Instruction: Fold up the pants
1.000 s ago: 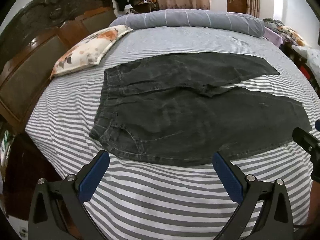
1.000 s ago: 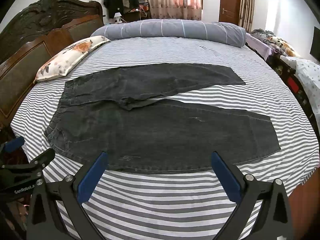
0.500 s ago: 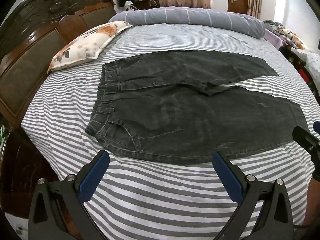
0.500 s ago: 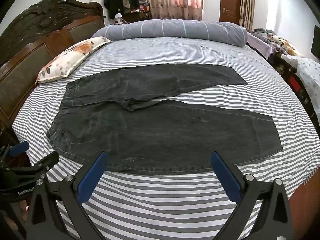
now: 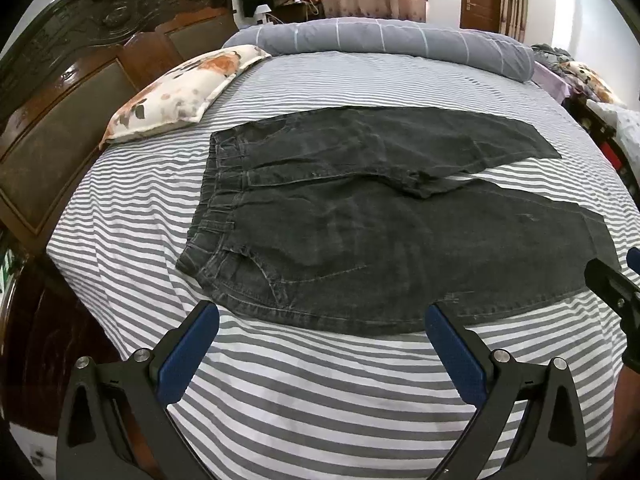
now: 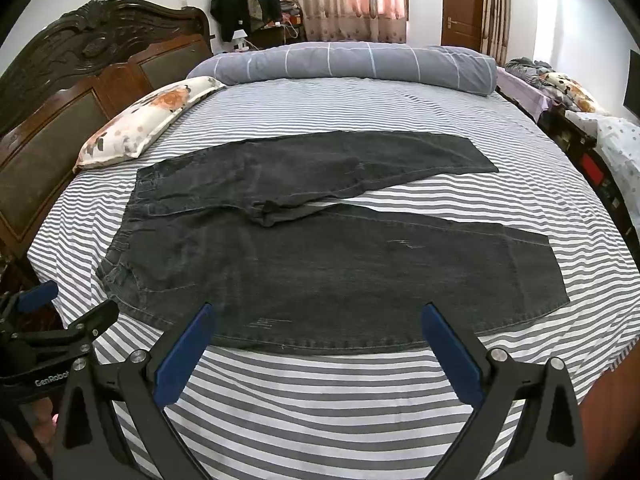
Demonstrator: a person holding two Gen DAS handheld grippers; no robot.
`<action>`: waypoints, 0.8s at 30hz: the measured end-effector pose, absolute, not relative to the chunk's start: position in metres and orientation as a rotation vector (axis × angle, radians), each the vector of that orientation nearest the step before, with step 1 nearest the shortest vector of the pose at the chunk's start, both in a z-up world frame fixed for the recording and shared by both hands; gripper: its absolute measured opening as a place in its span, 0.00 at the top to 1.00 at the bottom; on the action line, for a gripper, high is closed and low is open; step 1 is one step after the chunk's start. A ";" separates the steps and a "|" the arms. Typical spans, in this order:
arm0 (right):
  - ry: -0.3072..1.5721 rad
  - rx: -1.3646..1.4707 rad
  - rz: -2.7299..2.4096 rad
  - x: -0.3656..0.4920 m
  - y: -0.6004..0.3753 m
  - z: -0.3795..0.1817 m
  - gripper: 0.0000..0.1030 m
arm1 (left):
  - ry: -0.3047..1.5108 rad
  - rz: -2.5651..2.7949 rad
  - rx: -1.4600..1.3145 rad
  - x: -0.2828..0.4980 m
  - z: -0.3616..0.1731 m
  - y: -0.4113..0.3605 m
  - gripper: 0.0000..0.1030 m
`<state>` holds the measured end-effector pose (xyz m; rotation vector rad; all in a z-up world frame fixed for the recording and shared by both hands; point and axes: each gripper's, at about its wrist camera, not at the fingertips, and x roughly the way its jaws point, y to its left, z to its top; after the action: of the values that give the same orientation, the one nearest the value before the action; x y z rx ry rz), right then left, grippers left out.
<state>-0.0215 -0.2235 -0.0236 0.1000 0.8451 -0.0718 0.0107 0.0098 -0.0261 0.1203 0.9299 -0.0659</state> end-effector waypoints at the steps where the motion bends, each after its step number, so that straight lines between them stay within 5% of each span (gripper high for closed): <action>1: 0.847 0.102 -0.071 -0.022 -0.224 -0.023 0.01 | 0.927 -0.065 0.122 0.011 -0.026 0.010 0.01; 24: 0.828 0.094 -0.064 -0.023 -0.218 -0.016 0.03 | 0.888 -0.066 0.146 0.005 -0.016 0.009 0.01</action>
<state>-0.0227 -0.2179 -0.0162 0.0939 0.8276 -0.0639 0.0050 0.0092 -0.0164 0.1456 0.8876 -0.0665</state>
